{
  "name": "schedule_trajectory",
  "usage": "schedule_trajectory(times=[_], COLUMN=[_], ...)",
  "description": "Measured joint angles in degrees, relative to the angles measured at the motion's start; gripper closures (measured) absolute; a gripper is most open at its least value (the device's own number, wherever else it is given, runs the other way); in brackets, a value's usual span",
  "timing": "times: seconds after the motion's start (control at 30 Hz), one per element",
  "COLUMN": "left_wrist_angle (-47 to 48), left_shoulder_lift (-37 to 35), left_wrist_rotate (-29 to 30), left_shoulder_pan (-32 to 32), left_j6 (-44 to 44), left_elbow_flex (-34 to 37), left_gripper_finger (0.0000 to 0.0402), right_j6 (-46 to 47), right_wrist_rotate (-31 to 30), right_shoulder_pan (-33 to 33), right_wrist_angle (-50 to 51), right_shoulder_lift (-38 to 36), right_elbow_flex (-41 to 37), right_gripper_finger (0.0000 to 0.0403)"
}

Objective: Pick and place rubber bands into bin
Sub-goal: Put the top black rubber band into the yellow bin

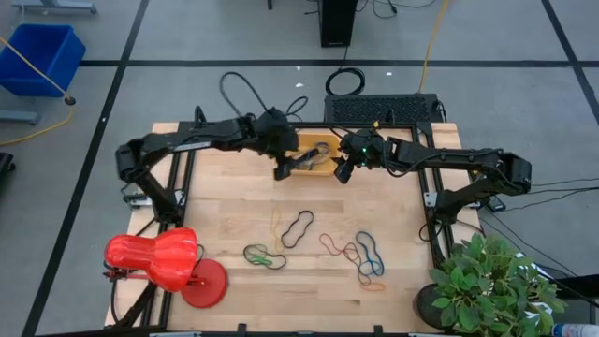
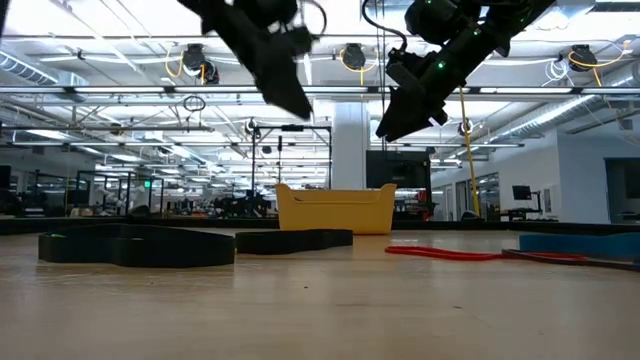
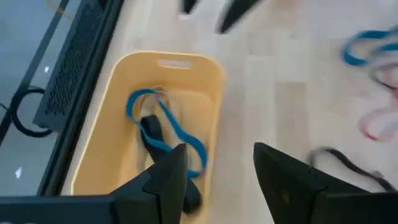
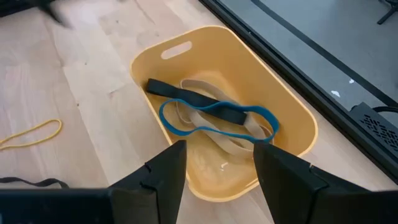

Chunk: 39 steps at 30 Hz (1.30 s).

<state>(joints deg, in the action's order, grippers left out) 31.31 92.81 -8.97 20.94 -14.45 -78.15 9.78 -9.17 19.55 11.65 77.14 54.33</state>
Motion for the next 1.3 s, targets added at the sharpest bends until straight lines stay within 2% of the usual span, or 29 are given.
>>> schedule_trajectory(times=[0.2, 0.4, 0.53, 0.77, 1.0, 1.3], left_wrist_angle=[1.1, 4.9, 5.1, 3.6, 1.7, -1.5], left_shoulder_lift=[-5.1, -4.1, -0.8, 8.4, 16.1, 21.4], left_wrist_rotate=[-0.5, -3.0, -1.8, 3.8, 4.2, 5.1], left_shoulder_pan=[-3.7, -8.3, -11.4, -14.9, -16.7, -17.6], left_j6=[5.6, -2.7, -3.2, -1.3, -0.4, 3.8], left_elbow_flex=[-0.1, 0.0, 0.0, 0.0, 0.0, 0.0], left_gripper_finger=[0.0209, 0.0225, 0.0241, 0.0265, 0.027, 0.027], right_j6=[0.0, 0.0, 0.0, 2.2, 2.2, 2.1], right_wrist_rotate=[0.0, 0.0, 0.0, 0.2, 0.2, 0.2], right_shoulder_pan=[0.0, 0.0, 0.0, 0.0, -0.1, -0.1], right_wrist_angle=[-0.3, -0.3, -0.3, -0.2, -0.2, 1.3], right_shoulder_lift=[0.0, 0.0, 0.0, 0.0, 0.0, 0.0], right_elbow_flex=[0.0, 0.0, 0.0, 0.0, 0.0, 0.0], right_gripper_finger=[0.0222, 0.0222, 0.0222, 0.0222, 0.0222, 0.0222])
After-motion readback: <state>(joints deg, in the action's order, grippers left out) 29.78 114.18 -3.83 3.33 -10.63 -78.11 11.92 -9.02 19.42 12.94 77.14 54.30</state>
